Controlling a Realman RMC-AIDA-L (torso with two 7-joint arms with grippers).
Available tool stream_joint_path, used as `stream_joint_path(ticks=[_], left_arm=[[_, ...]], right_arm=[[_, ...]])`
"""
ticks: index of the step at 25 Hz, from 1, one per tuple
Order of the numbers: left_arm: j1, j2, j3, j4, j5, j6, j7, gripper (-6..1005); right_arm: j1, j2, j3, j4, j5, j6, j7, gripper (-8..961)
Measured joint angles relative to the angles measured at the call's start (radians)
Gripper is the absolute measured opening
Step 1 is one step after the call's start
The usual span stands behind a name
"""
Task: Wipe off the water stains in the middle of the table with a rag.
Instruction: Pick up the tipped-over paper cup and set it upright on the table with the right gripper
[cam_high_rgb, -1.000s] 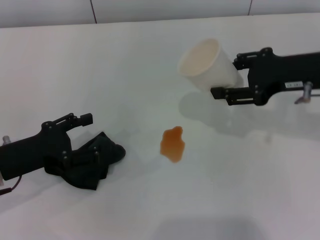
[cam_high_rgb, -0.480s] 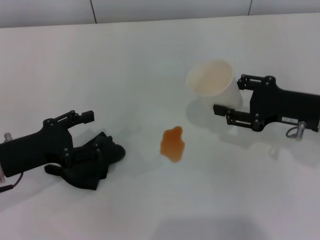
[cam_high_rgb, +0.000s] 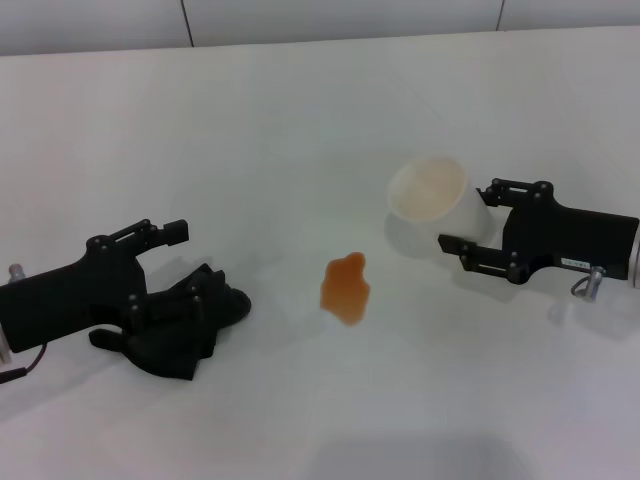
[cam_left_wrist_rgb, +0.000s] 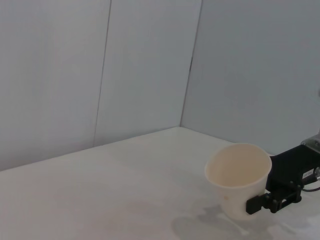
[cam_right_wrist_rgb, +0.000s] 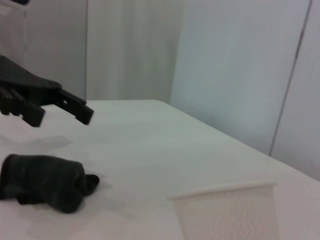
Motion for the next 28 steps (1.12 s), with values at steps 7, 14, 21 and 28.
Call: stream_joint_path(ticks=[7, 14, 21, 28], left_arm=[[-0.003, 0.0, 0.0, 0.0, 0.0, -0.002, 0.0, 889], [-0.011, 0.002, 0.0, 0.0, 0.0, -0.003, 0.0, 890], [-0.013, 0.003, 0.0, 0.0, 0.0, -0.003, 0.0, 890], [-0.013, 0.003, 0.0, 0.0, 0.0, -0.003, 0.0, 890]], right_arm=[[-0.013, -0.001, 0.002, 0.003, -0.001, 0.046, -0.002, 618], [-0.017, -0.001, 0.001, 0.02, -0.002, 0.058, -0.003, 616], [-0.018, -0.001, 0.001, 0.042, -0.001, 0.065, -0.003, 616], [-0.03, -0.002, 0.001, 0.044, -0.002, 0.034, 0.025, 615]])
